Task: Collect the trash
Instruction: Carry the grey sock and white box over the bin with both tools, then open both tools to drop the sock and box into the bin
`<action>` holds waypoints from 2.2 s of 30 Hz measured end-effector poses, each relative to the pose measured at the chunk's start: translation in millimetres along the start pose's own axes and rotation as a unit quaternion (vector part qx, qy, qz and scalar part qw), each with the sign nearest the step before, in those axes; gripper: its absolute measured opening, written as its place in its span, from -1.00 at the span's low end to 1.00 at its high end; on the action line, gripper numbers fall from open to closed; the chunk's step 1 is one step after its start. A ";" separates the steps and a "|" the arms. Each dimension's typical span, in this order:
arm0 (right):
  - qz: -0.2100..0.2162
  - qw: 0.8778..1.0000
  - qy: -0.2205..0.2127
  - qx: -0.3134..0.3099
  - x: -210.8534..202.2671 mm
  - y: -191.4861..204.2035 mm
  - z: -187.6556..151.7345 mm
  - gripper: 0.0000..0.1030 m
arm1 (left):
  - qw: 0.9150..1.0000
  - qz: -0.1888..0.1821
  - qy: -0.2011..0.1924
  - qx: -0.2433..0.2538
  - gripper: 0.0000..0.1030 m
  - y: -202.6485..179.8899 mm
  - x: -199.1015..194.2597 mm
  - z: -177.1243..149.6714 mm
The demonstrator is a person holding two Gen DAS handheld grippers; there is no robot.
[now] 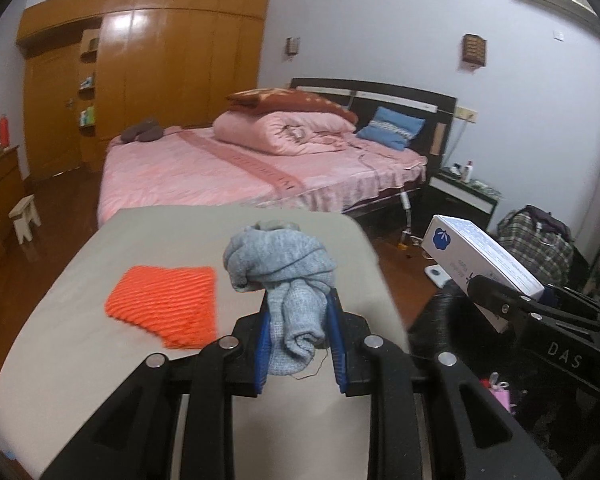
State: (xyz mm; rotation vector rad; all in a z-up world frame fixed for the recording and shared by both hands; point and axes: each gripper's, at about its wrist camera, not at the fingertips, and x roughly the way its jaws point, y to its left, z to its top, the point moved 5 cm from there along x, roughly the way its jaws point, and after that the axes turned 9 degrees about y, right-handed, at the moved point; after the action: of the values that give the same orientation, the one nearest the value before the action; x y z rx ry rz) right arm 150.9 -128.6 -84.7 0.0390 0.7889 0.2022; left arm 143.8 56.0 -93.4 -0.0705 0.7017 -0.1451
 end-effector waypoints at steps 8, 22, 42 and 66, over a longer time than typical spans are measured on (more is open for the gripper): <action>-0.031 0.999 -0.020 0.020 -35.1 -46.8 -10.0 0.04 | 0.999 -0.045 -0.006 0.030 -0.52 -56.5 -6.5 3.8; -0.088 0.994 -0.032 0.063 -69.4 -118.1 -36.1 0.04 | 0.992 -0.102 -0.006 0.075 -0.52 -136.1 -9.1 4.5; -0.123 0.987 -0.021 0.106 -75.1 -172.3 -65.2 0.04 | 0.982 -0.144 0.025 0.120 -0.52 -207.1 14.9 -13.0; -0.135 0.982 0.008 0.130 -49.0 -207.0 -83.6 0.04 | 0.975 -0.162 0.062 0.136 -0.47 -236.9 59.0 -27.3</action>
State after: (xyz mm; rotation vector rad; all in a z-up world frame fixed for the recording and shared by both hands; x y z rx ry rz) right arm 92.5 -344.4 -132.1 0.1771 0.8234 -0.1595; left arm 144.7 -187.6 -125.0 0.0888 0.7861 -0.5620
